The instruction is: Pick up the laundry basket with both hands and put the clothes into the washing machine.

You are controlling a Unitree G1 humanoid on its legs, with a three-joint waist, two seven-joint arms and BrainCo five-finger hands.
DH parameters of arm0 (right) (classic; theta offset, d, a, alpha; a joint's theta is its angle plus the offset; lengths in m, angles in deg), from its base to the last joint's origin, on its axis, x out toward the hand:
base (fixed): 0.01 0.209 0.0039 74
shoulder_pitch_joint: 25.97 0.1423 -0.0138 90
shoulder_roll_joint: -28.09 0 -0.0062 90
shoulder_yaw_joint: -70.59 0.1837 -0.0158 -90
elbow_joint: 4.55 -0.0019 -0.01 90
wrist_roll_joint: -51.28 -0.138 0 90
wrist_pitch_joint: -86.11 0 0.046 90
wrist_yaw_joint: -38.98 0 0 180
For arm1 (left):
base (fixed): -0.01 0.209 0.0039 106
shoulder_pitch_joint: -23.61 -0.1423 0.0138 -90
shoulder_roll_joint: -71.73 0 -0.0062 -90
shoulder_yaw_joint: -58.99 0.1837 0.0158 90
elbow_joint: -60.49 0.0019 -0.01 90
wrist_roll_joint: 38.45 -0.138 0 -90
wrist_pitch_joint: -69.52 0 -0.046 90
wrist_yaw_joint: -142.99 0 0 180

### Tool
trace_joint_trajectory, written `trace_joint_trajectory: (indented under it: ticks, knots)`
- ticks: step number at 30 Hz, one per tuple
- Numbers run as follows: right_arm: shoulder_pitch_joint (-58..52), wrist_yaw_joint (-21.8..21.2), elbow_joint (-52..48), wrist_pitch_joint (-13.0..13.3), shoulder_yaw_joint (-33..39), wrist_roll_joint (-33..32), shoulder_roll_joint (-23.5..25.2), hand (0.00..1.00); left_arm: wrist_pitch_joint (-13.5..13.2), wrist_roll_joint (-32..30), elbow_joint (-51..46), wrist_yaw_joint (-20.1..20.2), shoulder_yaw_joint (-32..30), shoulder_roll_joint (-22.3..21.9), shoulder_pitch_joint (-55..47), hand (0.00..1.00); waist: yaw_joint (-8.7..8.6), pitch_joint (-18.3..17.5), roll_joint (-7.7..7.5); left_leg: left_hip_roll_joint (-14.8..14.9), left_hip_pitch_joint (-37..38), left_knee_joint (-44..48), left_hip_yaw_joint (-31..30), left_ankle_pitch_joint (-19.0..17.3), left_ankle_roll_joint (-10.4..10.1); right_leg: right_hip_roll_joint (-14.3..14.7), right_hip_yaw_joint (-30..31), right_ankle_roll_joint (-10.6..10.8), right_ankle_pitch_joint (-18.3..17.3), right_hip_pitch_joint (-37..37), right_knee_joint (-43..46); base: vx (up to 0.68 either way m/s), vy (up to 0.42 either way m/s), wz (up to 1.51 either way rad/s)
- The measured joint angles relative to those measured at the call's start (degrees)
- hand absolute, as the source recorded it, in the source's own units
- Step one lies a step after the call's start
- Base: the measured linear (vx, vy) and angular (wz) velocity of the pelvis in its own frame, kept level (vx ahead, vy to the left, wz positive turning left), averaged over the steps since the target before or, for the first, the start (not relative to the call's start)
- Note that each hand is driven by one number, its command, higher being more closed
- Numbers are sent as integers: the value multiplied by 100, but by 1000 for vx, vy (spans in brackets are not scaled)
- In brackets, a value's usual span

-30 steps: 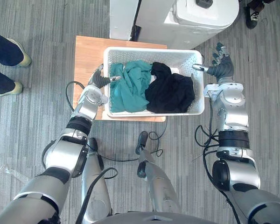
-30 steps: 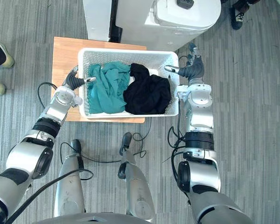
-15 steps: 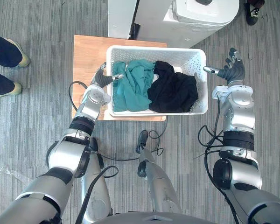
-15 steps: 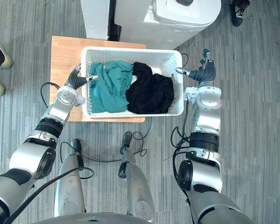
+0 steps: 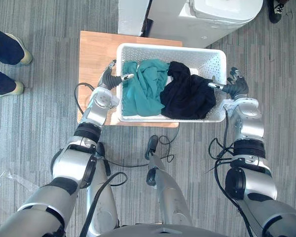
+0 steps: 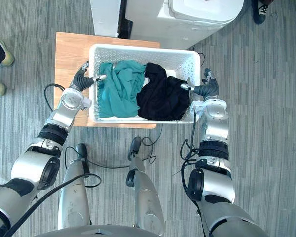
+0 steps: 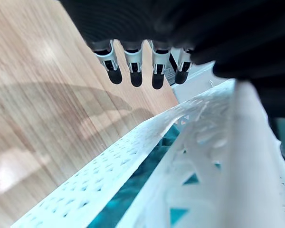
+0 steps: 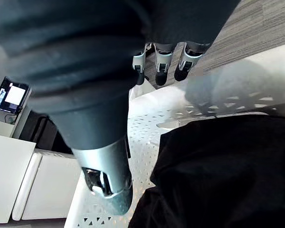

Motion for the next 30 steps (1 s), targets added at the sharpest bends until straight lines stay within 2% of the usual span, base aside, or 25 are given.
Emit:
trace_joint_trajectory:
  ticks: [7, 15, 16, 30]
  knots:
    - [171, -96, 620, 23, 246, -8, -37, 0, -41, 59, 31, 5, -12, 42, 43, 0, -38, -18, 49, -12, -186, 45, -67, -8, 14, -33, -63, 1, -68, -152, 97, 0, 0, 0]
    - [417, -112, 1476, 167, 259, -60, -360, 0, -163, 62, 21, 12, 22, 53, 206, 0, -37, -16, 153, -24, -471, 132, -217, -6, 14, -36, -192, 6, -28, -319, 138, -9, 0, 4]
    - [444, -113, 1584, 206, 224, -64, -412, 100, -172, 63, 21, 11, 33, 51, 225, 100, -32, -14, 155, -28, -493, 132, -224, -6, 14, -38, -197, 6, -32, -337, 142, -19, 5, 5]
    - [625, -49, 1940, 364, -278, -460, -568, 100, -243, 66, 45, 46, 91, 114, 411, 100, -15, -11, 264, -27, -557, 28, -271, 113, -22, -50, -223, -37, -143, -506, 289, 0, 0, 0]
